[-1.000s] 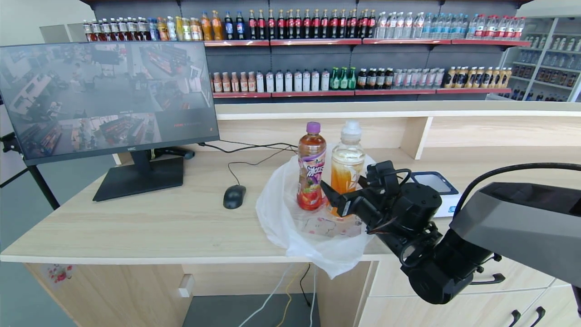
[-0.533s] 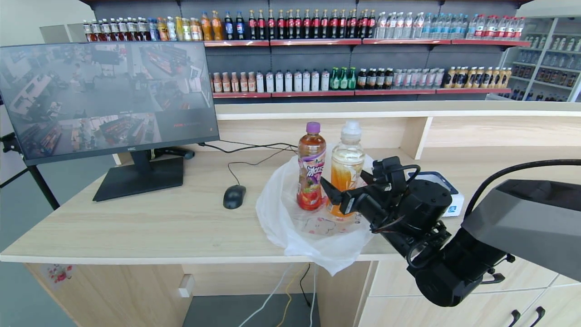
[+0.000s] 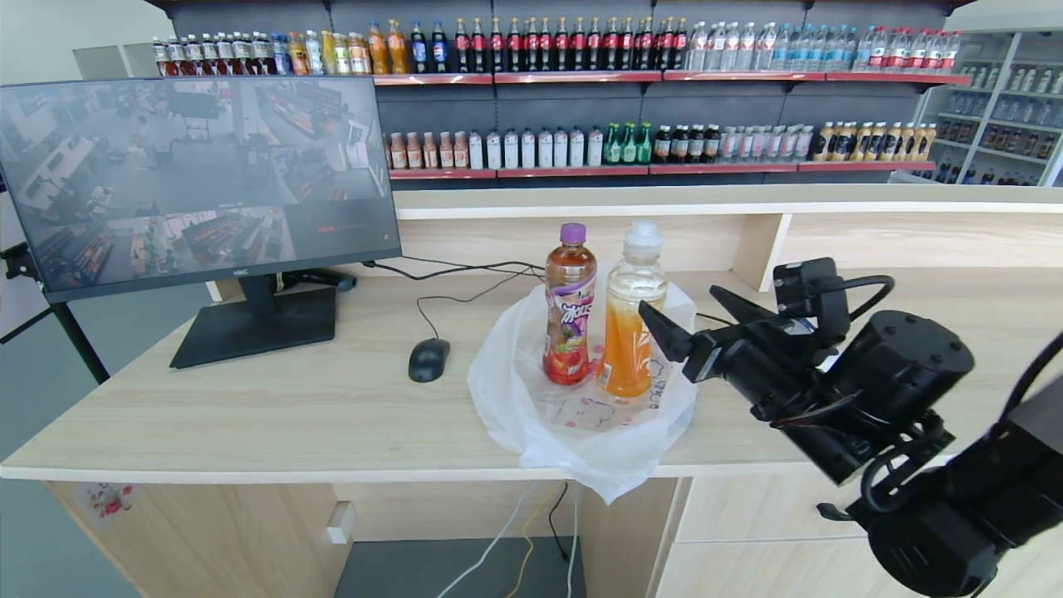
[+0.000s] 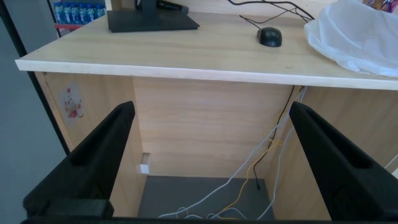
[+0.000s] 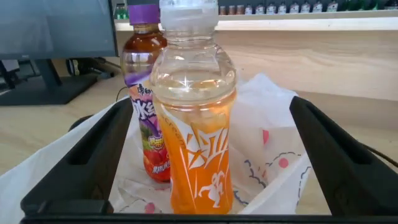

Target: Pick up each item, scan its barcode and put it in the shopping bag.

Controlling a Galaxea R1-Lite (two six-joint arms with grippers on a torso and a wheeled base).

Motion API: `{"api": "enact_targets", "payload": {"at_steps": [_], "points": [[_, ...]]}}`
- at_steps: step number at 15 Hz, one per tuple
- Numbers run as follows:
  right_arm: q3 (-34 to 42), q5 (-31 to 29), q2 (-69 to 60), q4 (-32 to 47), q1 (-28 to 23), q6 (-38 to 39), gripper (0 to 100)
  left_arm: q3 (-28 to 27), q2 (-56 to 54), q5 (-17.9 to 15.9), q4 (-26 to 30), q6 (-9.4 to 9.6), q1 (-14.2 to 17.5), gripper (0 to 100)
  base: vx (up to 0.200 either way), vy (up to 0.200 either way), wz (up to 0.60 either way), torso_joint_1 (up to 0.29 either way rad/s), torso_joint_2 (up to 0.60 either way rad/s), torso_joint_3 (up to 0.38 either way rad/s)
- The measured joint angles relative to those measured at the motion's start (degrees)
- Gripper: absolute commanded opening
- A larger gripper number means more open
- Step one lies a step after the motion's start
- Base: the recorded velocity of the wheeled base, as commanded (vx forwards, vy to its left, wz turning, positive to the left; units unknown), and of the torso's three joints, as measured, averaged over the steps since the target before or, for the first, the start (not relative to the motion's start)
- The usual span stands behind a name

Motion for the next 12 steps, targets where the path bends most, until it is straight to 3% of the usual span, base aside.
{"api": "enact_targets", "payload": {"at_steps": [5, 7, 9, 12], "points": [[20.3, 0.1, -20.6, 0.0, -4.6, -0.2, 100, 0.0, 0.0, 0.0, 0.0, 0.00, 0.0, 100, 0.000, 0.000, 0.00, 0.000, 0.00, 0.000], [26.4, 0.1, -30.3, 3.6, -5.7, -0.2, 100, 0.0, 0.0, 0.0, 0.0, 0.06, 0.0, 100, 0.000, 0.000, 0.00, 0.000, 0.00, 0.000], [29.3, 0.4, -41.4, 15.7, -6.1, -0.5, 100, 0.0, 0.0, 0.0, 0.0, 0.04, 0.0, 100, 0.000, 0.000, 0.00, 0.000, 0.00, 0.000], [31.0, 1.7, -59.4, 39.8, -6.1, -1.8, 100, 0.0, 0.0, 0.0, 0.0, 0.01, 0.0, 100, 0.000, 0.000, 0.00, 0.000, 0.00, 0.000]]}}
